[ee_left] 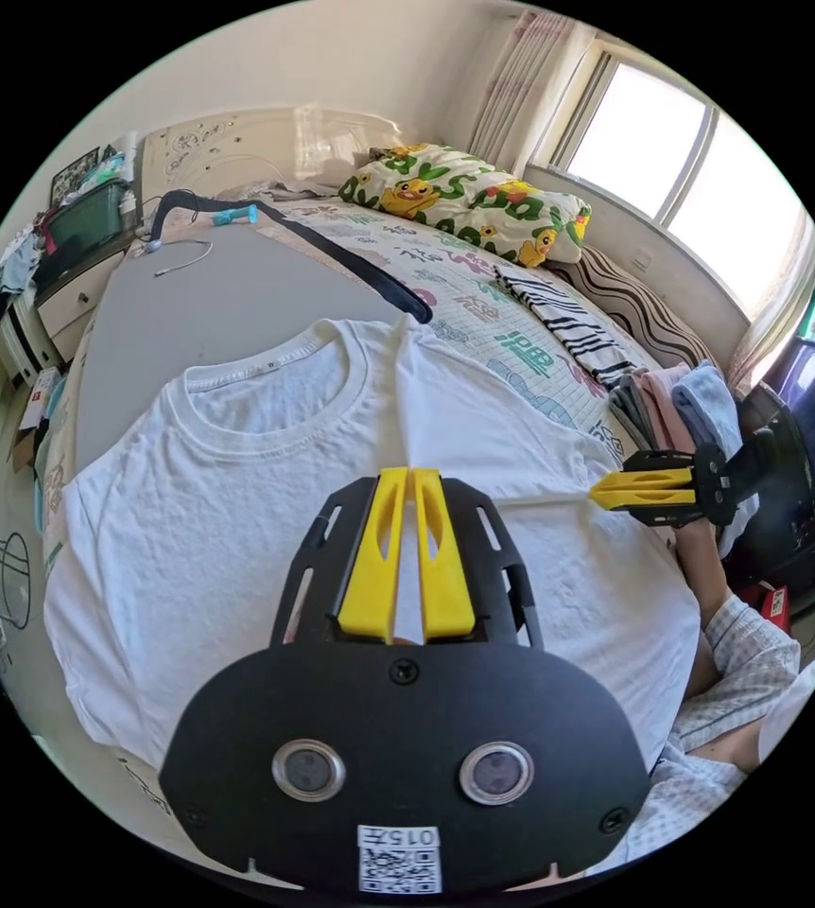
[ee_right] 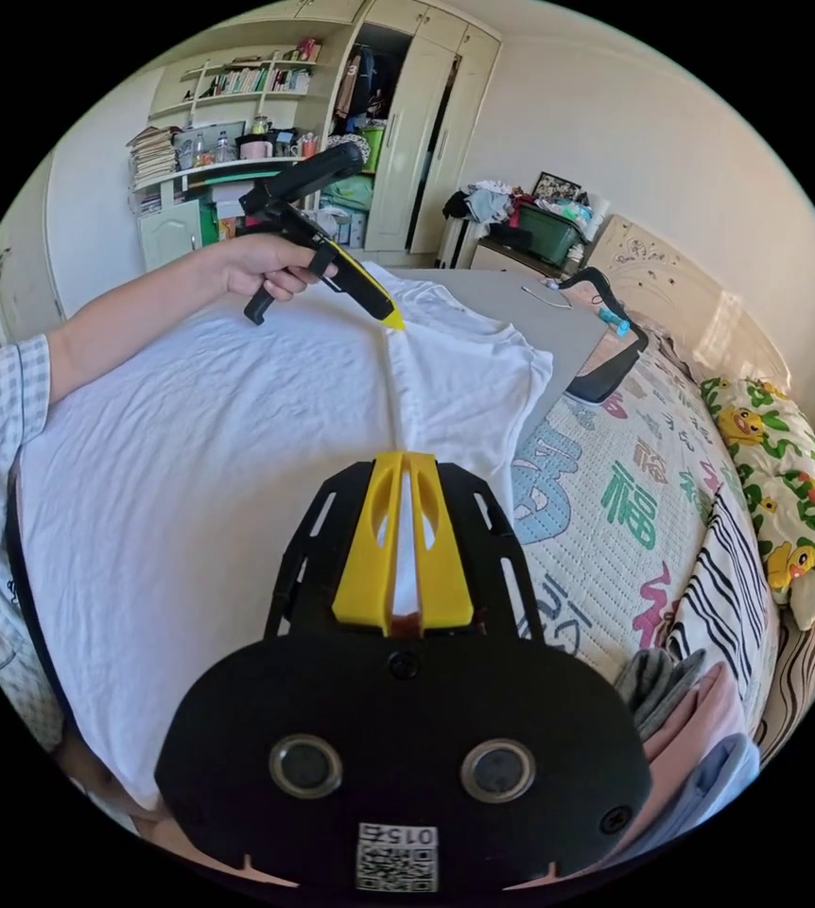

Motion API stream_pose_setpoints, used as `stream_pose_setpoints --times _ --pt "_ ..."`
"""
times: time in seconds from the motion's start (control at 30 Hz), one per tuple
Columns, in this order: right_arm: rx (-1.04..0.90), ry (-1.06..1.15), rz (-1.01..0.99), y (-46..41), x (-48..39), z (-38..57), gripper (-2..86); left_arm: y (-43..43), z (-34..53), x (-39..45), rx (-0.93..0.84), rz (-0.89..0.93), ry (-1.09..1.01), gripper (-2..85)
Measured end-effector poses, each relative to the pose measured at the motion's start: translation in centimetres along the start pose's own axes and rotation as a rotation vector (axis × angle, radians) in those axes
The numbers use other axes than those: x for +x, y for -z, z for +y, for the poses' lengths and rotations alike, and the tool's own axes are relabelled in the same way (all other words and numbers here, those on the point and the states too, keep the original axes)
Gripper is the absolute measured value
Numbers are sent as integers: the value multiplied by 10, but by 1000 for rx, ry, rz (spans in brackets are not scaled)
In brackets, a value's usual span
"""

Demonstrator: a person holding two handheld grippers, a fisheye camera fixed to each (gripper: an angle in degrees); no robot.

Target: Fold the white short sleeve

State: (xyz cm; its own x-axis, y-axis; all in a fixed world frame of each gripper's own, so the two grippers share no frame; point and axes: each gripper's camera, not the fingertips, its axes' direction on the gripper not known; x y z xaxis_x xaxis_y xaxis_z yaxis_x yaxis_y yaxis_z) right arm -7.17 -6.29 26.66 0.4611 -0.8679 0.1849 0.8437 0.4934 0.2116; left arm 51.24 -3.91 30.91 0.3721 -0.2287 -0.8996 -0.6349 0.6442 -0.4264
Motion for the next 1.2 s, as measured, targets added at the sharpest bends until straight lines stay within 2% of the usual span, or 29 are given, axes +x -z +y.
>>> stream_pose_setpoints --times 0.13,0.2,0.27,0.4,0.53,0.7,0.83,0.97,1.07,1.17,1.2 --pt "31 -9 35 6 6 6 58 -3 -1 5 -2 -58 -34 16" --pt "158 -145 28 22 33 21 58 7 -2 15 63 -115 -64 26" --pt "242 -249 -22 24 55 34 43 12 -4 37 118 -76 -157 37" --pt "175 -317 -76 -4 72 35 44 -18 -9 104 94 116 -389 53" --pt "112 -294 -31 -27 63 23 18 -67 -5 134 -37 113 -473 55" --pt "-102 -298 18 -84 58 -1 -4 -91 4 124 -75 111 -451 55" --pt "-91 -344 88 -96 54 1 -5 -104 14 118 -83 138 -446 52" --pt "37 -398 85 -91 53 15 -5 -71 33 93 39 183 -372 37" --pt "177 -392 153 -78 46 25 -3 -2 85 55 195 149 -287 43" --pt "221 -371 231 -76 29 7 4 57 163 3 287 17 -196 57" --pt "208 -329 214 -82 20 -9 9 72 198 -24 315 -79 -133 61"
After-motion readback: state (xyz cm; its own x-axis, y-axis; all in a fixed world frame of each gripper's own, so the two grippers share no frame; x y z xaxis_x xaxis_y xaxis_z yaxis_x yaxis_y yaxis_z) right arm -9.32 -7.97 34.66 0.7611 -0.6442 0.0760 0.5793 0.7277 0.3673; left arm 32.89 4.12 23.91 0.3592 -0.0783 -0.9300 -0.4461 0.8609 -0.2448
